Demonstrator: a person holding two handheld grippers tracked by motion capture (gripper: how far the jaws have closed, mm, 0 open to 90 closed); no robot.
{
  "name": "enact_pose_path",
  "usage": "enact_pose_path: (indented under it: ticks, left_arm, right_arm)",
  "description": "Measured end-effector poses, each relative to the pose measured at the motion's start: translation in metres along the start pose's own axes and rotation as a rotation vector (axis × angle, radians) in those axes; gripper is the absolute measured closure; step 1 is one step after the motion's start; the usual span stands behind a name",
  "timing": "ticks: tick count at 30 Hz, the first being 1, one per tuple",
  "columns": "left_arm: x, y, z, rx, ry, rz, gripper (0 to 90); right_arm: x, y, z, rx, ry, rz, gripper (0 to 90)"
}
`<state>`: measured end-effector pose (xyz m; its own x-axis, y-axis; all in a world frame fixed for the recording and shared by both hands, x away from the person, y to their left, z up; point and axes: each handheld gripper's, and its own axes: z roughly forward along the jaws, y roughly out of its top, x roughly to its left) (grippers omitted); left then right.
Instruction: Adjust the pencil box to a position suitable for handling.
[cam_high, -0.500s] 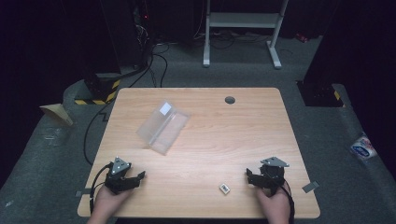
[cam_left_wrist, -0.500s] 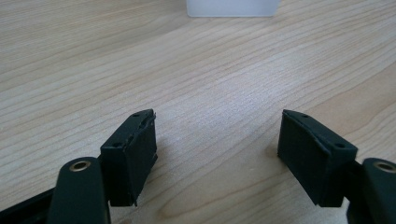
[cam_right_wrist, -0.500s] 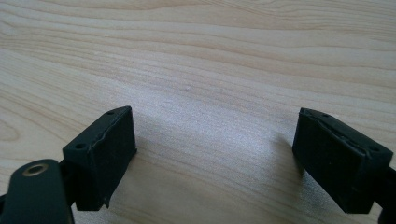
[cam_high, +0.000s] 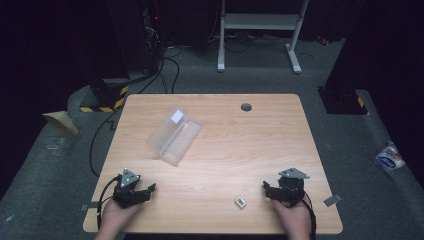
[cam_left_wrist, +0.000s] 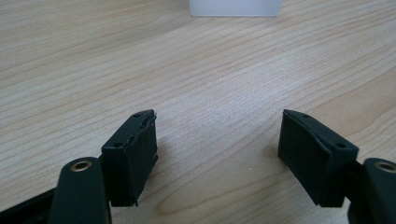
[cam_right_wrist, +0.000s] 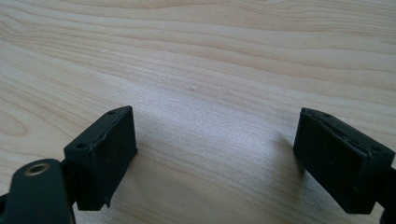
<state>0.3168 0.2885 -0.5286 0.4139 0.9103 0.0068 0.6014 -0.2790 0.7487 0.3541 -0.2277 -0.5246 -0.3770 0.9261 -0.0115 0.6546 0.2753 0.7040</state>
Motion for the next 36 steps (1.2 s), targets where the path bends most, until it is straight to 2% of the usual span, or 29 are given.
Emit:
enact_pose_path:
  ticks: [5,6,8,10,14,15,18,21,26,30,34,36]
  left_arm:
    - [-0.003,0.0,-0.002,0.003,0.002,-0.002,35.1]
    - [-0.005,0.001,-0.002,0.003,0.003,0.013,36.3]
    - [-0.006,0.001,-0.002,0.0,0.008,0.015,36.4]
    - [-0.009,0.002,-0.003,-0.019,0.02,0.019,36.4]
    - [-0.013,0.004,-0.002,-0.049,0.023,0.018,36.4]
    - [-0.013,0.004,-0.002,-0.052,0.015,0.021,36.5]
    - [-0.017,0.008,-0.003,-0.08,-0.031,-0.021,37.4]
    - [-0.024,0.013,-0.003,-0.078,-0.017,0.019,38.0]
    - [-0.029,0.02,0.001,-0.073,-0.021,0.017,40.2]
    - [-0.032,0.02,0.0,-0.062,-0.019,0.044,40.1]
    - [-0.028,0.02,0.001,-0.052,-0.049,-0.007,40.4]
    - [-0.03,0.022,-0.003,-0.062,-0.059,0.008,39.4]
  right_arm:
    - [0.0,0.0,0.0,0.001,0.009,-0.005,12.6]
    - [0.0,-0.001,-0.002,0.004,0.015,-0.01,12.7]
    - [0.0,-0.002,-0.002,0.002,0.015,-0.017,12.9]
    - [0.003,-0.003,-0.004,0.0,0.007,-0.031,13.9]
    - [0.005,-0.003,-0.004,-0.003,0.018,-0.021,13.8]
    - [0.005,-0.003,-0.004,-0.002,0.021,-0.022,14.0]
    - [0.003,-0.004,-0.004,-0.007,0.032,-0.014,15.1]
    - [0.003,-0.004,-0.004,-0.005,0.028,-0.017,15.0]
    - [0.003,-0.004,-0.004,-0.006,0.023,-0.02,15.1]
    - [0.004,-0.004,-0.004,-0.007,0.022,-0.017,15.1]
    - [0.004,-0.003,-0.004,-0.003,0.022,-0.014,15.1]
    - [0.003,-0.003,-0.003,-0.006,0.022,-0.02,15.2]
